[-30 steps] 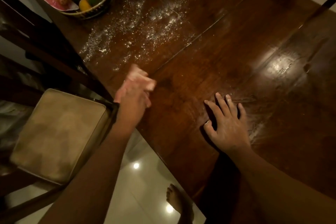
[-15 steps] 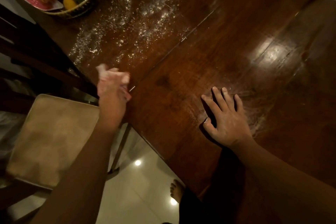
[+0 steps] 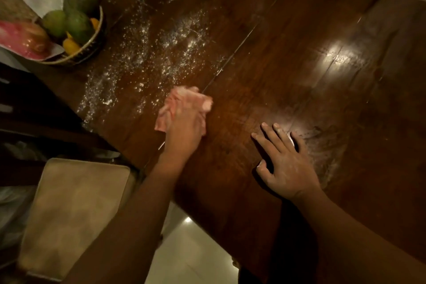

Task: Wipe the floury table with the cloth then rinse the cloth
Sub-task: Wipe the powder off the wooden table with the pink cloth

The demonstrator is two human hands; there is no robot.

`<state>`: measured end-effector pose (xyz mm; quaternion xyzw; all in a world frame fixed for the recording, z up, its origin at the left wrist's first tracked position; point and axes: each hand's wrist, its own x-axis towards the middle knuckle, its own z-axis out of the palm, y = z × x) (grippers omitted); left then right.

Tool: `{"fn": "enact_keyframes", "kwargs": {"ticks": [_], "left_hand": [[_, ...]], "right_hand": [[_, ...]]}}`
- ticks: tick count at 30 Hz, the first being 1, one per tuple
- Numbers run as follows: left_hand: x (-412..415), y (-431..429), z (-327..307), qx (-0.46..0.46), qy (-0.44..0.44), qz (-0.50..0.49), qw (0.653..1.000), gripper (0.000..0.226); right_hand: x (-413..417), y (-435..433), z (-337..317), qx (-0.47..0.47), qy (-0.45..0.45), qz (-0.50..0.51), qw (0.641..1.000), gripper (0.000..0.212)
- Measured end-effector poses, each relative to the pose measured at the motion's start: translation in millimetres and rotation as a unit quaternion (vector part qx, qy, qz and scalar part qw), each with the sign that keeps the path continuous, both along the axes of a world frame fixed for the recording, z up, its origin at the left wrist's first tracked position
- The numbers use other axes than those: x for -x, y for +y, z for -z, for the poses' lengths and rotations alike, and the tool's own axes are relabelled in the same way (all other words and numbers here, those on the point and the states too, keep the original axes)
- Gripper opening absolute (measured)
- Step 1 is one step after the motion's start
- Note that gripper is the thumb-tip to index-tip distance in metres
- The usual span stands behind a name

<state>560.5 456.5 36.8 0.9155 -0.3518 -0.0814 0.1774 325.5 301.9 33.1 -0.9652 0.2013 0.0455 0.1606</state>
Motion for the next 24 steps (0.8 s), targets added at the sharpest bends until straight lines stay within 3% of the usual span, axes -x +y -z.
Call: {"fn": "enact_keyframes", "kwargs": {"ticks": [3, 5, 6, 8, 10, 12, 14, 16, 18, 21, 24], "left_hand": [[-55.9, -48.7, 0.9, 0.019, 0.05, -0.19, 0.98, 0.044], [-60.9, -92.4, -1.7, -0.014, 0.057, -0.234, 0.97, 0.045], [-57.4, -109.0, 0.4, -0.017, 0.036, -0.181, 0.983, 0.044], [-47.0, -126.0, 5.0, 0.021, 0.019, 0.028, 0.999, 0.044], [-42.3, -117.4, 5.0, 0.057, 0.1, 0.204, 0.972, 0.046], [-60.0, -104.5, 3.1, 0.091, 0.124, 0.236, 0.96, 0.045], [-88.5, -108.7, 0.7, 0.134, 0.055, 0.119, 0.982, 0.042], [-112.0, -127.1, 0.7, 0.084, 0.022, -0.071, 0.994, 0.041], [-111.7, -151.8, 1.4, -0.001, -0.004, -0.146, 0.989, 0.048], [-93.4, -178.9, 9.7, 0.024, -0.024, 0.013, 0.999, 0.053], [-64.2, -175.9, 10.3, 0.086, 0.076, 0.267, 0.957, 0.059]], "right_hand": [[-14.2, -2.6, -0.7, -0.006, -0.002, 0.16, 0.987, 0.069], [-25.7, -5.6, 0.0, 0.005, 0.002, 0.248, 0.969, 0.071], [-29.6, -6.7, 1.0, 0.015, 0.01, 0.254, 0.967, 0.072], [-33.4, -7.5, 3.6, 0.033, 0.026, 0.233, 0.972, 0.074], [-33.5, -6.3, 4.1, 0.044, 0.043, 0.215, 0.975, 0.078], [-33.4, -4.7, 4.5, 0.047, 0.062, 0.202, 0.976, 0.08], [-34.2, -5.7, 4.1, 0.049, 0.076, 0.193, 0.977, 0.081], [-35.2, -7.8, 3.6, 0.055, 0.079, 0.189, 0.977, 0.082], [-34.7, -8.1, 2.7, 0.055, 0.08, 0.187, 0.978, 0.083], [-35.7, -9.0, 2.2, 0.055, 0.076, 0.185, 0.978, 0.084], [-38.2, -9.6, 1.1, 0.054, 0.069, 0.182, 0.979, 0.084]]}}
